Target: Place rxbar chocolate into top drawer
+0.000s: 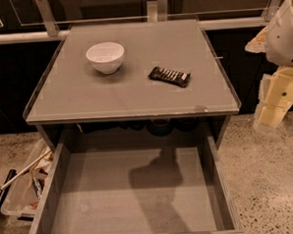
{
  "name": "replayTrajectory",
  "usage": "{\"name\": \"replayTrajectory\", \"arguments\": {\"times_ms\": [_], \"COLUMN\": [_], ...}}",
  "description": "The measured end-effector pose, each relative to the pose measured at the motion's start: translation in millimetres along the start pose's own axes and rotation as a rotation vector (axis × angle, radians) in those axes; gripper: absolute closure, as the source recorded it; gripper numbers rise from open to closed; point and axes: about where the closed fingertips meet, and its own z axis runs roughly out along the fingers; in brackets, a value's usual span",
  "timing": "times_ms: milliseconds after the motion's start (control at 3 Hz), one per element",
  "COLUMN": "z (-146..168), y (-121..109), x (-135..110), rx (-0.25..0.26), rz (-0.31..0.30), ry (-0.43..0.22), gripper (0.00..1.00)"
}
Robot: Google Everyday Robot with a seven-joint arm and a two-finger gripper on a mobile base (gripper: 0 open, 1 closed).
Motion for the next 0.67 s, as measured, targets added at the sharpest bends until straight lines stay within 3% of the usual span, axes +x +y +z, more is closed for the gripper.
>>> {"name": "replayTrajectory", "arguments": {"times_ms": [667], "z": [1.7], "y": [-2.9], "x": [-11.9], "rx": [0.018], "rz": [-0.026], "ry": [-0.023], "gripper": [0.0]}}
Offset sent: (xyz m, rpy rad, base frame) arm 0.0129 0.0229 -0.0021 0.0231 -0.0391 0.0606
